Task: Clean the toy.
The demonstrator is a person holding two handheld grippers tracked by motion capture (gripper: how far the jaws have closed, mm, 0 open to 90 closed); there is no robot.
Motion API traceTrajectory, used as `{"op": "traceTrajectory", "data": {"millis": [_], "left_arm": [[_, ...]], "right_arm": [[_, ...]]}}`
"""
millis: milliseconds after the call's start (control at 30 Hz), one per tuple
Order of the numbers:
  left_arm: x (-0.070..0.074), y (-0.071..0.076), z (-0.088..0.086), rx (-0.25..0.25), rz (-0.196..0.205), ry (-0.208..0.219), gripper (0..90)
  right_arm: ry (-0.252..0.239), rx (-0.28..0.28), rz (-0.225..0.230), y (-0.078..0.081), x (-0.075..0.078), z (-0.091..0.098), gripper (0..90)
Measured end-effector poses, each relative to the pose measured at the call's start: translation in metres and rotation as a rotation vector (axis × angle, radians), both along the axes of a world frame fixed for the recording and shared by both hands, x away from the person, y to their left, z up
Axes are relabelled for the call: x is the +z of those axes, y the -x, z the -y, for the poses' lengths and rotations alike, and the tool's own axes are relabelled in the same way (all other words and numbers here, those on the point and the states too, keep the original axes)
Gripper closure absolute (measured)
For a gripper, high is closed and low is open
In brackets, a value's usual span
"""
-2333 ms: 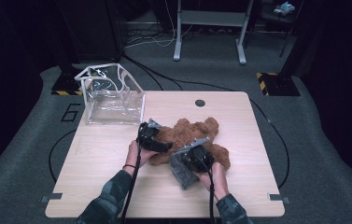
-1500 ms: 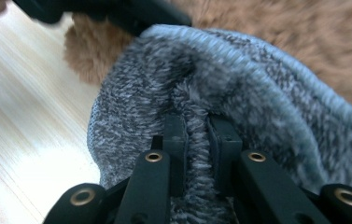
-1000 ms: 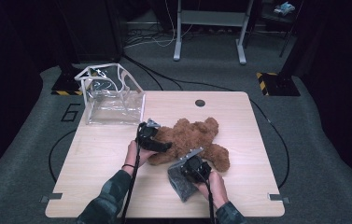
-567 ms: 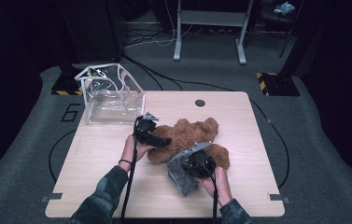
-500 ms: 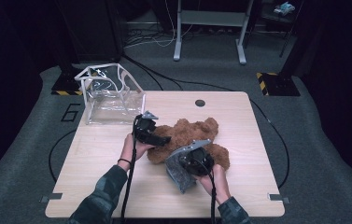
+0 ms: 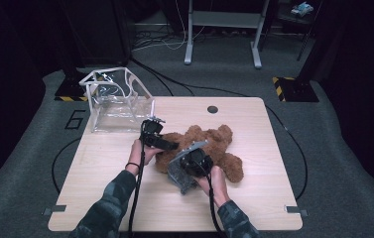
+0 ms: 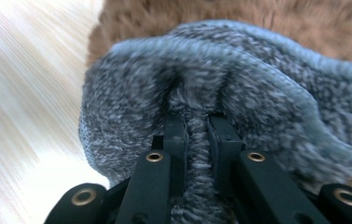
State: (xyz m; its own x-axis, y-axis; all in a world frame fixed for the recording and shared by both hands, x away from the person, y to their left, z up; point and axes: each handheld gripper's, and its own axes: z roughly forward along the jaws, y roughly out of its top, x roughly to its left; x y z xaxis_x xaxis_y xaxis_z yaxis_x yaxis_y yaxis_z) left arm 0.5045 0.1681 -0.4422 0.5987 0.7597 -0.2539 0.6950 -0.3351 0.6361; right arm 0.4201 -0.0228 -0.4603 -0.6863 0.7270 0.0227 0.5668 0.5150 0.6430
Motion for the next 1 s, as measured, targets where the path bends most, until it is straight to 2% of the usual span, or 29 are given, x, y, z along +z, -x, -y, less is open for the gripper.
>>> {"op": "traceTrajectory", "data": {"millis": [167,233,300,367,400,433,533,667,767,800,1000], "left_arm": [[0.0,0.0,0.002,-0.003,0.007,-0.016,18.4],[0.0,0.001,0.002,0.002,0.007,-0.014,18.4],[0.0,0.001,0.002,-0.002,0.012,-0.02,18.5],[0.0,0.001,0.003,0.009,0.016,-0.017,18.5],[0.0,0.0,0.002,-0.004,0.02,-0.037,18.5],[0.0,0.001,0.003,0.005,0.014,-0.027,18.5],[0.0,0.001,0.005,0.008,0.015,-0.031,18.6],[0.001,0.0,0.005,0.007,0.005,-0.04,18.6],[0.0,0.0,0.006,0.009,0.004,-0.046,18.7],[0.0,-0.001,0.005,0.004,0.01,-0.056,18.7],[-0.001,0.0,0.005,0.004,0.012,-0.055,18.7]], "right_arm": [[0.061,0.021,-0.044,0.002,-0.015,-0.005,80.3],[0.08,0.041,-0.081,0.004,-0.018,-0.006,80.2],[0.081,0.046,-0.084,0.006,-0.016,-0.005,80.1],[0.055,0.055,-0.056,0.012,-0.007,-0.003,80.0],[0.042,0.059,-0.041,0.015,-0.003,-0.003,80.0],[0.017,0.07,-0.019,0.019,0.004,-0.004,80.0],[-0.006,0.101,0.034,0.026,0.018,-0.012,79.9],[-0.01,0.132,0.068,0.023,0.02,-0.024,79.9],[-0.019,0.122,0.041,0.013,0.008,-0.031,80.0],[-0.022,0.12,0.02,0.011,0.002,-0.033,80.0],[0.035,0.15,-0.076,0.01,-0.022,-0.043,79.9]]}}
